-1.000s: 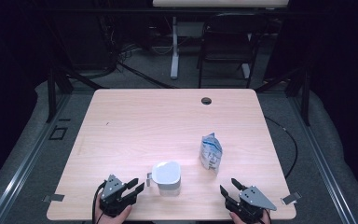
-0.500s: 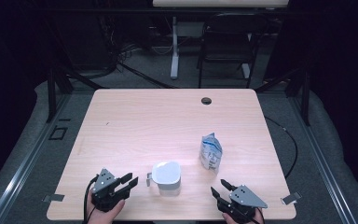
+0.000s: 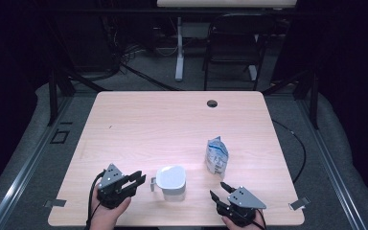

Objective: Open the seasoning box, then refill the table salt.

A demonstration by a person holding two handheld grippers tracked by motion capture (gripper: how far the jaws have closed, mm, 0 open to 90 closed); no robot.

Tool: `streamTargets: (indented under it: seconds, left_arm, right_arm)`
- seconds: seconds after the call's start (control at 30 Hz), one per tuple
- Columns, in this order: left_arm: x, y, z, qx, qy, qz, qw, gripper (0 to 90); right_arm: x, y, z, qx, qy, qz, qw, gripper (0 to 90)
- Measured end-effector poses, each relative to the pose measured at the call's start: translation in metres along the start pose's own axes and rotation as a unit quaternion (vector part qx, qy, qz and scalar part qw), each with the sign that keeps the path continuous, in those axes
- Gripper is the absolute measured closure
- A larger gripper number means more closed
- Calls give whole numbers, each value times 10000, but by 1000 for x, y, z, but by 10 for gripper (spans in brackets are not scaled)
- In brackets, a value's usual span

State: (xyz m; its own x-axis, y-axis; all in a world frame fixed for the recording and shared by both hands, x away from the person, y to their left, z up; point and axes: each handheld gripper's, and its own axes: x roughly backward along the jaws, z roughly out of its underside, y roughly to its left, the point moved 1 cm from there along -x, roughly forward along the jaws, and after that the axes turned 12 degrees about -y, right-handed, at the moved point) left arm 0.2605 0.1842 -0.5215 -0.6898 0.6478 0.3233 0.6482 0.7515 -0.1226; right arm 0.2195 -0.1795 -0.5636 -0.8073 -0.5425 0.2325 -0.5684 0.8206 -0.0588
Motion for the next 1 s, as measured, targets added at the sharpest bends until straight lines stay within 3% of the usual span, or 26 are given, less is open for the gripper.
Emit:
streamTargets:
  seconds: [0.3, 0.57, 0.8, 1.0]
  left_arm:
    - [-2, -1, -11, -110, -54, 74, 9999, 709]
    - [-4, 0, -19, -122, -80, 161, 9998, 734]
    - [-7, 0, -25, -128, 38, 240, 9996, 796]
    - [-10, -3, -30, -229, 72, 376, 9990, 824]
  right_arm:
    - [-6, 1, -8, 72, -63, -49, 9999, 514]
    - [-15, 6, -16, 147, -50, -210, 9997, 547]
    - [-22, 3, -25, -23, -108, -314, 9994, 535]
    - [-26, 4, -30, 12, -79, -390, 9992, 516]
